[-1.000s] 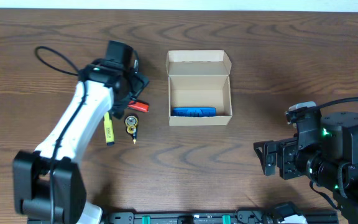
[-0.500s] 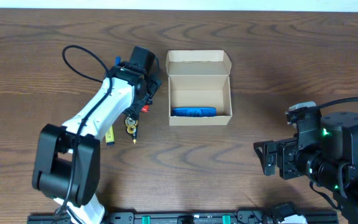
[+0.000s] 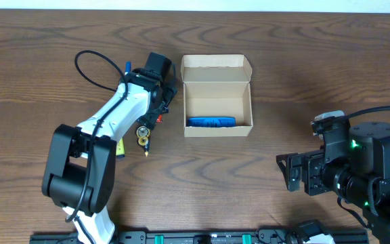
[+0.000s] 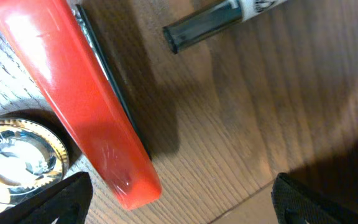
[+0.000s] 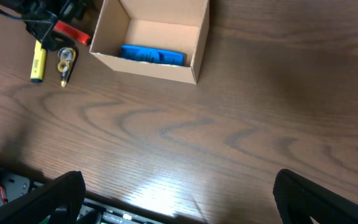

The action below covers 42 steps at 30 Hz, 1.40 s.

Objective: Pack container
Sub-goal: 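Move the left gripper back over the red stapler, then grasp the red stapler with the left gripper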

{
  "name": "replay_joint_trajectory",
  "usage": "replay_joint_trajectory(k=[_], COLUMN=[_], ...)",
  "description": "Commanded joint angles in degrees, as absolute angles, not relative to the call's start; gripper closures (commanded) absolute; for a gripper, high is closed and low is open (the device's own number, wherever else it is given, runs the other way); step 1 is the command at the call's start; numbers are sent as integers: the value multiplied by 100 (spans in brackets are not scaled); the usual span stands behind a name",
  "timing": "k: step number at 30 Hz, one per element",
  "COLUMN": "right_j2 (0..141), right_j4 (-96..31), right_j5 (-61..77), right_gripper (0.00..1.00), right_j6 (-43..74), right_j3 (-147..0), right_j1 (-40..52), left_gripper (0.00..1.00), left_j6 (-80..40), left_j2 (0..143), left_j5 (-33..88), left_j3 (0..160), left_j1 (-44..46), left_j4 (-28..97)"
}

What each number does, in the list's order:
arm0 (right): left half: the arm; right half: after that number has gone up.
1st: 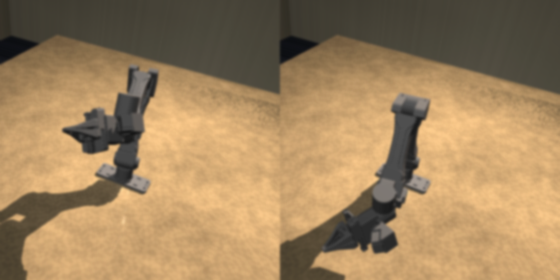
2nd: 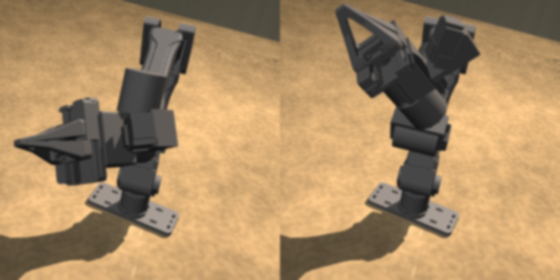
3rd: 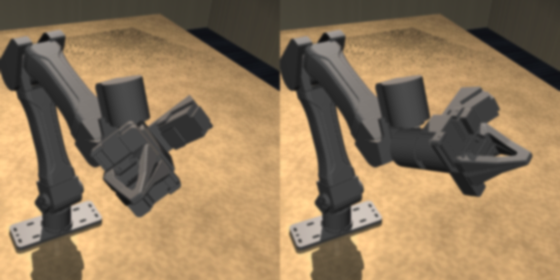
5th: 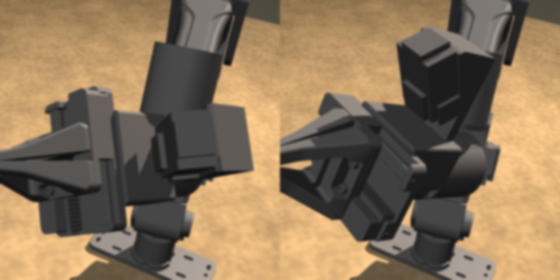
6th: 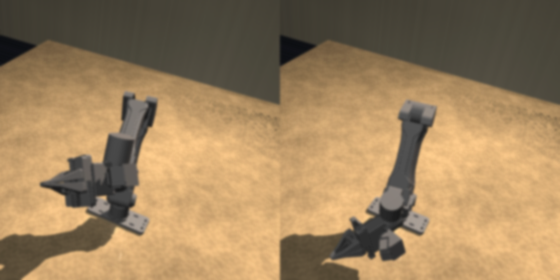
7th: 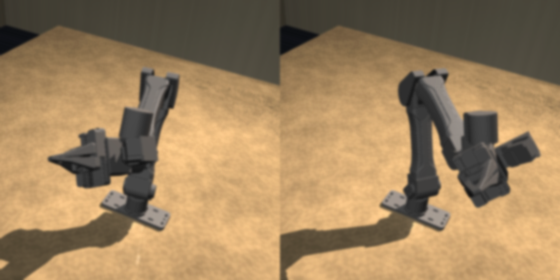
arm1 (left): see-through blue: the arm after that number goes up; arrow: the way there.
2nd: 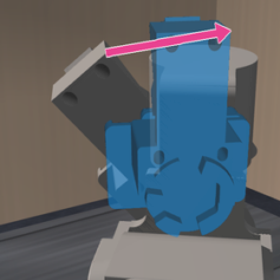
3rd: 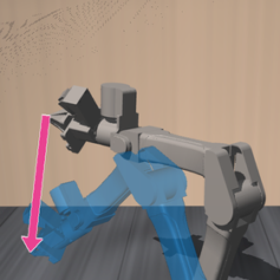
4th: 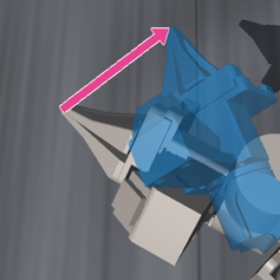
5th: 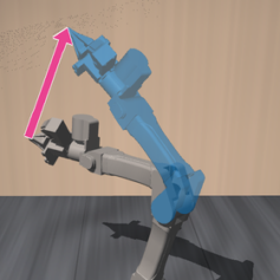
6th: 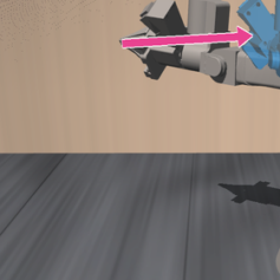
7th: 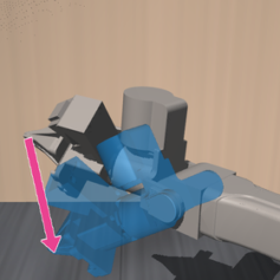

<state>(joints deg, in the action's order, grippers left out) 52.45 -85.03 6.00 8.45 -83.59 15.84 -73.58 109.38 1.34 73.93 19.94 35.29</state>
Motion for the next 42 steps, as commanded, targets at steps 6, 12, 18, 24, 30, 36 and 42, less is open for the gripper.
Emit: replay_joint_trajectory(k=[6, 12, 18, 24, 30, 36, 42], right_j2=[5240, 5240, 5240, 5240, 5240, 5240, 5240], right_j4=[-8510, -8510, -8510, -8510, -8510, -8510, -8510], right_j5=[624, 624, 624, 624, 624, 624, 624], right_gripper=[1, 1, 1, 1, 1, 1, 1], right_j6=[764, 764, 764, 764, 764, 764, 764], right_j3=[-8357, -8357, -8357, -8357, -8357, -8357, -8357], right_j1=[1621, 1621, 1621, 1621, 1621, 1621, 1621], left_gripper=[13, 21, 26, 25, 30, 39, 42], left_j6=[-7548, -7544, -7546, -7550, -7548, -7588, -7583], left_j2=[11220, 11236, 11356, 11410, 11413, 11413, 11413], left_j5=[239, 86, 130, 113, -47, -43, -47], left_j3=[7358, 7358, 7358, 7358, 7330, 7238, 7236], left_j1=[1990, 1984, 1986, 1984, 1977, 1938, 1938], left_j4=[3518, 3522, 3544, 3570, 3616, 3612, 3634])
